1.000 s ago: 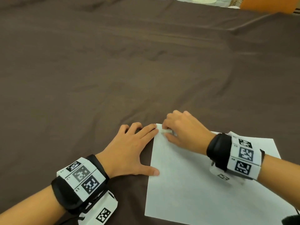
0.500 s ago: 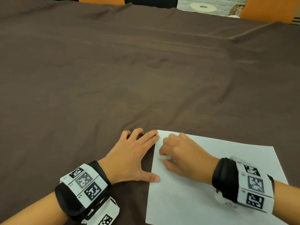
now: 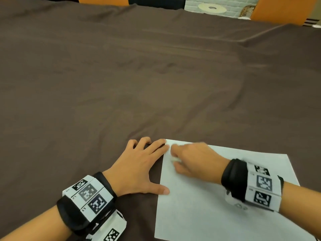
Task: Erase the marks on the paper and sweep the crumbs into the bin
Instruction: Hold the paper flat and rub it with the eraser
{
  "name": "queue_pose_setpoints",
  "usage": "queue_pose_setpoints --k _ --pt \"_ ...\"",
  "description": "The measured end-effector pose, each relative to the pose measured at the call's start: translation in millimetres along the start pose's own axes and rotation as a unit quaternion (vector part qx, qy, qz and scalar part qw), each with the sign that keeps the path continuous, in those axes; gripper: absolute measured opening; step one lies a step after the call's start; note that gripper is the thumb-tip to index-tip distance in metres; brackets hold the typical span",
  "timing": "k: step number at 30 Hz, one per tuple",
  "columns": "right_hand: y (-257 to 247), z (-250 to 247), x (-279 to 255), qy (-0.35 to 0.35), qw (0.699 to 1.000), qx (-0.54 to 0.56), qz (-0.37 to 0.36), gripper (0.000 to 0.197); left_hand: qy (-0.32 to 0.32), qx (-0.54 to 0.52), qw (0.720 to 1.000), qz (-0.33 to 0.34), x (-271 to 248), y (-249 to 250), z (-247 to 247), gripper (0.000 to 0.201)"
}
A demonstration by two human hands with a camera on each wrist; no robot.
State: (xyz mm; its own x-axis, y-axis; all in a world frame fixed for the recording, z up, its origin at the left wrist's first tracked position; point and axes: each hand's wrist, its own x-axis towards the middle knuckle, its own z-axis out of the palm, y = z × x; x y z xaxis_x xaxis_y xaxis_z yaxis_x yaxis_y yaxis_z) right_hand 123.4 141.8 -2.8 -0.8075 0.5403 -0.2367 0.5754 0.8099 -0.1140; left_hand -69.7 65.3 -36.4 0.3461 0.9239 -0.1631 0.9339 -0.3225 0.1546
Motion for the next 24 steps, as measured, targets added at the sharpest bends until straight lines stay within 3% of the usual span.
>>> queue_pose_setpoints --k 3,11,16,21,24 --pt "22 0 11 0.006 0.998 -0.007 0.064 0.014 -0.008 0.003 1.0 -0.002 0 0 -1 0.114" --pt "30 -2 3 -0.003 0.987 0.153 0.055 0.008 -0.007 0.01 1.0 0.014 -1 -2 -5 0.11" --pt "16 -5 6 -0.028 0.996 0.059 0.06 0.016 -0.021 0.045 0.999 0.021 2 -2 -7 0.107" --pt "-11 -1 -11 -0.084 0.996 0.006 -0.024 0.033 -0.018 0.075 0.997 0.025 3 0 -5 0.106" --pt "5 -6 1 -0.052 0.998 -0.01 0.035 0.03 -0.023 0.072 0.997 0.022 3 -1 -5 0.107"
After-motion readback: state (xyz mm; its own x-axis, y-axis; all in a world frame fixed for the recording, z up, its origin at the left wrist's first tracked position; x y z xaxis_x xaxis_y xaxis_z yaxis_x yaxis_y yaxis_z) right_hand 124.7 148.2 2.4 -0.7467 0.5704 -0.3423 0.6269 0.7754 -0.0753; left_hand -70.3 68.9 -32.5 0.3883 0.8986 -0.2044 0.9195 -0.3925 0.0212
